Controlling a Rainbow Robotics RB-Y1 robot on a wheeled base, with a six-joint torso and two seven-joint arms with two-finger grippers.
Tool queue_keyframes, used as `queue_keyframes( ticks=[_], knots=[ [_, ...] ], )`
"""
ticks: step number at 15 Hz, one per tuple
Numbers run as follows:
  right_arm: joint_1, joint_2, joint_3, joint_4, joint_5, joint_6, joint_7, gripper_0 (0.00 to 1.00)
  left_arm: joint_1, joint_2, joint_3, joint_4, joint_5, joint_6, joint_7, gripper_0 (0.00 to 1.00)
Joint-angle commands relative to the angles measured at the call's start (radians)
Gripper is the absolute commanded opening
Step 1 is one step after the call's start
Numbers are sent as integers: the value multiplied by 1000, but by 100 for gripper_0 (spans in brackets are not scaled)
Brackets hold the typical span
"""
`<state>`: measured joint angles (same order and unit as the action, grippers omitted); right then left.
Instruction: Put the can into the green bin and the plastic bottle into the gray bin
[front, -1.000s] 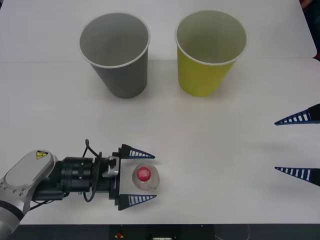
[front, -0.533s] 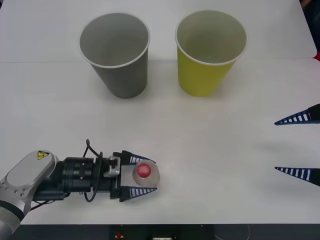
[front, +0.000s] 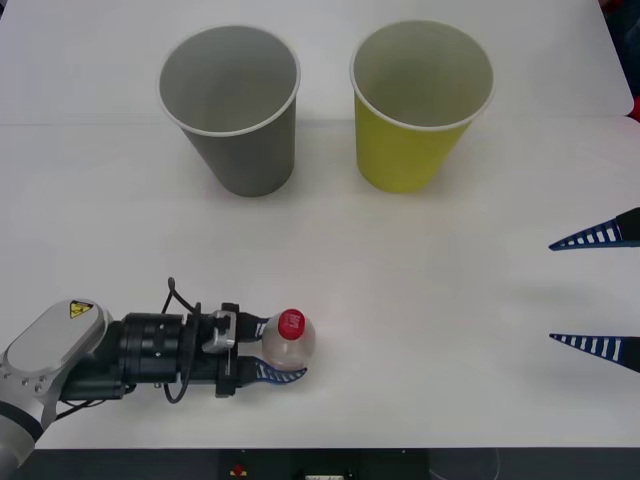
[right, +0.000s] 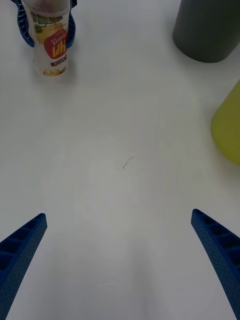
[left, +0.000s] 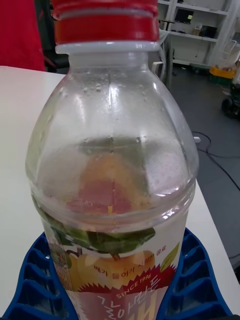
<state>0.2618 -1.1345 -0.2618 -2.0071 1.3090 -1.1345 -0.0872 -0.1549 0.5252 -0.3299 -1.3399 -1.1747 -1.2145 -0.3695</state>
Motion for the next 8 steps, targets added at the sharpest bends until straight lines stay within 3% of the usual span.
queue_keyframes(
  ticks=[1, 8],
  knots=[
    [0, 0, 0, 0, 0, 0, 0, 100, 2, 61, 3, -68, 9, 1, 75, 0],
    [0, 0, 0, 0, 0, 0, 0, 100, 3, 239, 65, -266, 7, 1, 403, 0]
  ],
)
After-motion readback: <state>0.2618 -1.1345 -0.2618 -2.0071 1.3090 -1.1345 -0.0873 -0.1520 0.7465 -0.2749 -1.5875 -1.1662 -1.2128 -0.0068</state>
